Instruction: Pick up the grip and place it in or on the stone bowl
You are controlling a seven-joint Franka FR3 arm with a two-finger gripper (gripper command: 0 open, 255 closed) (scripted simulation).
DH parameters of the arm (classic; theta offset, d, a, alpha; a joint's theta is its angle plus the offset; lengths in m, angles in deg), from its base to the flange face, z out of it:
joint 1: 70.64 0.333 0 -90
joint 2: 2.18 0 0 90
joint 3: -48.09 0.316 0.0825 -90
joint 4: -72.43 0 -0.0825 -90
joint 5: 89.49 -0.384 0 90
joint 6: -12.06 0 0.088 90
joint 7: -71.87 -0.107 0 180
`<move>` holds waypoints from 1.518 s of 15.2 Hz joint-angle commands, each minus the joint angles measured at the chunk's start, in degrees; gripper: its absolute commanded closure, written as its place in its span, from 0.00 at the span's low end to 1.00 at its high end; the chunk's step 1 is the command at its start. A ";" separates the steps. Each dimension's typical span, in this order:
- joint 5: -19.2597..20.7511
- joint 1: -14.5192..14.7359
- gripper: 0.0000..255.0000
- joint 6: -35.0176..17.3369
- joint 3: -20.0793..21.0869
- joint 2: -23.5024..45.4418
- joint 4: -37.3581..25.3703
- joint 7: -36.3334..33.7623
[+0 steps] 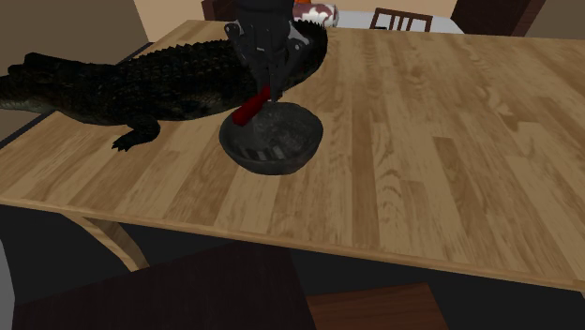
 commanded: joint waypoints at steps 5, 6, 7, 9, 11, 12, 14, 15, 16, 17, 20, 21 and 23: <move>-0.27 -0.14 1.00 -5.30 1.61 2.20 3.09 -0.40; -0.28 -0.18 1.00 -6.19 1.87 2.61 3.57 -0.46; -0.29 -0.23 1.00 -7.08 2.14 3.04 4.05 -0.52; -0.29 -0.28 1.00 -7.89 2.38 3.44 4.47 -0.58; -0.29 -0.29 1.00 -7.90 2.38 3.45 4.47 -0.59; -0.29 -0.29 1.00 -7.90 2.38 3.45 4.47 -0.59; -0.29 -0.29 1.00 -7.90 2.38 3.45 4.47 -0.59; -0.29 -0.29 1.00 -7.90 2.38 3.45 4.47 -0.59; -0.29 -0.29 1.00 -7.88 2.38 3.45 4.46 -0.59; -0.29 -0.29 0.00 -7.88 2.38 3.45 4.46 -0.59; -0.29 -0.29 0.00 -7.88 2.38 3.45 4.46 -0.59; -0.29 -0.29 0.00 -7.88 2.38 3.45 4.46 -0.59; -0.28 -0.17 0.00 -5.66 1.73 2.37 3.27 -0.42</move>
